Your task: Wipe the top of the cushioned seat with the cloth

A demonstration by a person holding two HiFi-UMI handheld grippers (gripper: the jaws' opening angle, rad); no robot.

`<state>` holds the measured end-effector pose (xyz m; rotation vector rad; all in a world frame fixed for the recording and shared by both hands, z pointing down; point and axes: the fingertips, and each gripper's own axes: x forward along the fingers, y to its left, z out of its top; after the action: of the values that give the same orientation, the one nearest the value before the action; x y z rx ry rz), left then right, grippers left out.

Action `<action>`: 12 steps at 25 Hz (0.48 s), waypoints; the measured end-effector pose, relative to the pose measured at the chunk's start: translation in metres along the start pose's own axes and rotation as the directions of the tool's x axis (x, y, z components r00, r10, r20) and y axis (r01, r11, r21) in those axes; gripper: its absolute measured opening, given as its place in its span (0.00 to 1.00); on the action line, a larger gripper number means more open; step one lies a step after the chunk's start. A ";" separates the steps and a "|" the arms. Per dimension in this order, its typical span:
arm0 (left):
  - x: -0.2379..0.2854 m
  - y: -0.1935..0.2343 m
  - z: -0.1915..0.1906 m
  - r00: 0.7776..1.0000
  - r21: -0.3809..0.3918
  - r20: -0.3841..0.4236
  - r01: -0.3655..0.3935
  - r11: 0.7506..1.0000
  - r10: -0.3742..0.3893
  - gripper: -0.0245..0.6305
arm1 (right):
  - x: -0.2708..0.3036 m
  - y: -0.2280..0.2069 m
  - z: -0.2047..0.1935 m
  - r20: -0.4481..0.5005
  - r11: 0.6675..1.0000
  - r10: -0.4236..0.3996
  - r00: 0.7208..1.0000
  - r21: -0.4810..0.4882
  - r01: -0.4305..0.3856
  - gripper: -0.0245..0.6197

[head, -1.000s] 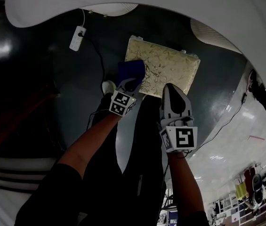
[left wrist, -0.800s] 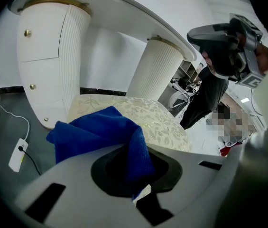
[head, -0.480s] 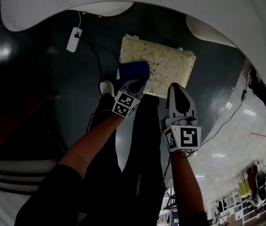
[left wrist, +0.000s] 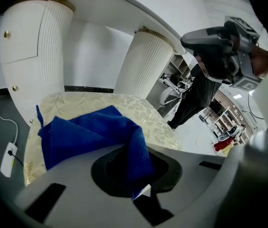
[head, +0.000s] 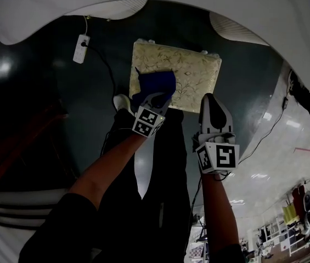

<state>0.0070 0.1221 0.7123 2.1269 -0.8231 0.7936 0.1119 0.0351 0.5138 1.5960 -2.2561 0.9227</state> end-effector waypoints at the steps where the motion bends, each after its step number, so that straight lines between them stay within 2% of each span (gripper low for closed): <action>1: 0.002 -0.002 0.000 1.000 -0.003 -0.002 0.001 1.000 -0.001 0.09 | -0.001 -0.004 0.000 0.003 1.000 -0.004 1.000 0.001 0.004 0.10; 12: 0.024 -0.035 0.007 0.999 0.009 -0.023 0.036 0.999 -0.036 0.09 | -0.020 -0.033 -0.002 0.011 0.999 -0.046 0.999 0.027 0.046 0.10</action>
<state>0.0492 0.1286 0.7124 2.1310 -0.7691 0.8028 0.1489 0.0448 0.5163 1.6617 -2.2138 0.9385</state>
